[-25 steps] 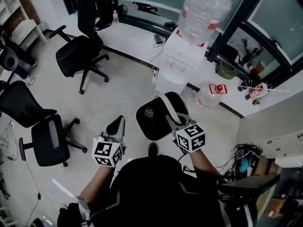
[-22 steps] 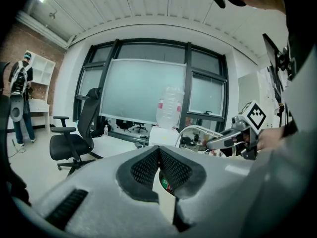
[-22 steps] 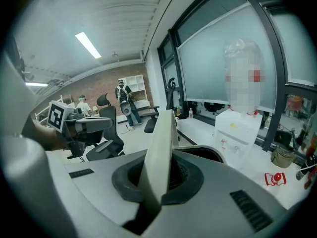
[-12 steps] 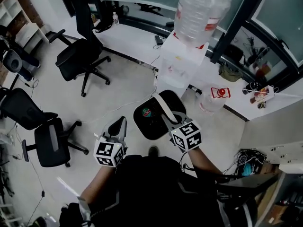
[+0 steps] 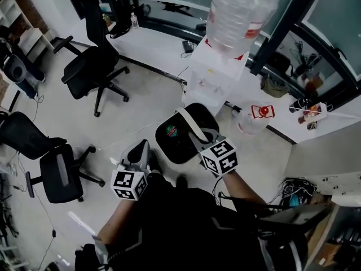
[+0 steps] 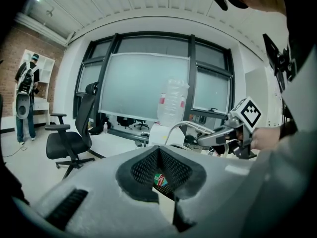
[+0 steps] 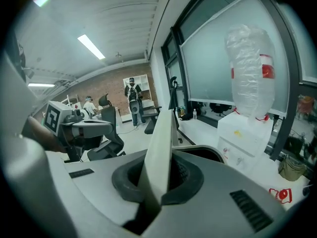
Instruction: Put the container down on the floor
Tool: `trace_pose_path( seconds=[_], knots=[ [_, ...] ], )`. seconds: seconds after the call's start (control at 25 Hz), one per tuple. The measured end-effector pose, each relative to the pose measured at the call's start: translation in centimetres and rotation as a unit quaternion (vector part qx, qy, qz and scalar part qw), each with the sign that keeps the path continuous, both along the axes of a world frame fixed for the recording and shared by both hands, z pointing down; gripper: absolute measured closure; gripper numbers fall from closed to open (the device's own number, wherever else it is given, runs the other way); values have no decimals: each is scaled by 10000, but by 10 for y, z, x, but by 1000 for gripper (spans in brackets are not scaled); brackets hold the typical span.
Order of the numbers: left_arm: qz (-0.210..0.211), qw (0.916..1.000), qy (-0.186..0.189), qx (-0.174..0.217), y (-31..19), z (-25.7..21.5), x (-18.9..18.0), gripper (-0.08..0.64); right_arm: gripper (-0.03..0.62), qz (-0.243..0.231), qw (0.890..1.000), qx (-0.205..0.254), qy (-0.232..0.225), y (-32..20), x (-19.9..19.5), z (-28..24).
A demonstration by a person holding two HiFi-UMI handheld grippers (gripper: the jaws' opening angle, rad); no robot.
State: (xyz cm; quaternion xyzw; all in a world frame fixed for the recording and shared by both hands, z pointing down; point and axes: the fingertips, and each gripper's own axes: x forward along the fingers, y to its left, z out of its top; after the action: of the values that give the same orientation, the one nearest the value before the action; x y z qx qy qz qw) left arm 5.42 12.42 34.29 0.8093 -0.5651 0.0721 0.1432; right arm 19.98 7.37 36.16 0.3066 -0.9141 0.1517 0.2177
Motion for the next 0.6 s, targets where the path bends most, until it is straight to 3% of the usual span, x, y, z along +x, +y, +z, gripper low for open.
trace_pose_path(
  seconds=[0.2, 0.6],
  knots=[
    [292, 9988, -264, 300, -33, -2, -7, 554, 583, 83, 9999, -20, 85, -31, -10, 8],
    [251, 9993, -69, 274, -119, 1, -65, 554, 583, 245, 9994, -165, 162, -92, -52, 17]
  ],
)
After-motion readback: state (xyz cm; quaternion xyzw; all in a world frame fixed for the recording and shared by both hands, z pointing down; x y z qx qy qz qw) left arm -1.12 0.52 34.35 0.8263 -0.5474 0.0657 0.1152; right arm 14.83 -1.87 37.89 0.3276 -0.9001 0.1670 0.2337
